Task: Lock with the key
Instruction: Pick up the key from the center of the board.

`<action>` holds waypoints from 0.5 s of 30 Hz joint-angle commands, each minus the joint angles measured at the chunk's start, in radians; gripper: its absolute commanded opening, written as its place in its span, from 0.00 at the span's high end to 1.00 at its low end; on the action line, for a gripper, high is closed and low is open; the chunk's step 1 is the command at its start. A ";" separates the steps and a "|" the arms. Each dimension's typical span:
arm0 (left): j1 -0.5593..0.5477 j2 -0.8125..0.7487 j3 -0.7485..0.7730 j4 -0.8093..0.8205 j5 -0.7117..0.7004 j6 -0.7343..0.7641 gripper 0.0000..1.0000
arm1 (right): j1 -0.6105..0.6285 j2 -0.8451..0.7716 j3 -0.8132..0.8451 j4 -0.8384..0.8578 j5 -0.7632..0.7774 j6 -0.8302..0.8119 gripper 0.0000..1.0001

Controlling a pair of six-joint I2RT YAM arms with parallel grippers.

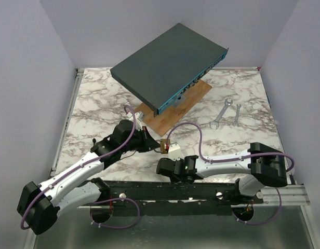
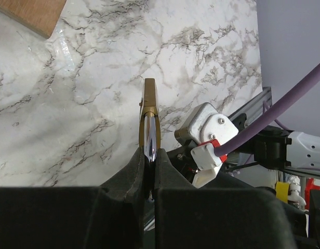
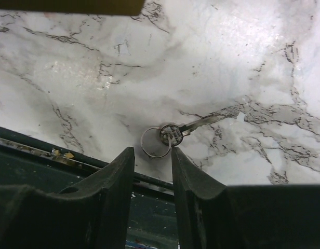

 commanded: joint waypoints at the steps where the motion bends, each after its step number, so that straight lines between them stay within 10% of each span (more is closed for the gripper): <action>1: 0.010 -0.035 0.030 0.098 0.055 -0.007 1.00 | 0.005 0.028 0.026 -0.050 0.073 0.012 0.64; 15: 0.012 0.056 0.009 0.165 0.122 -0.066 1.00 | -0.080 0.027 0.027 -0.080 0.191 0.049 0.90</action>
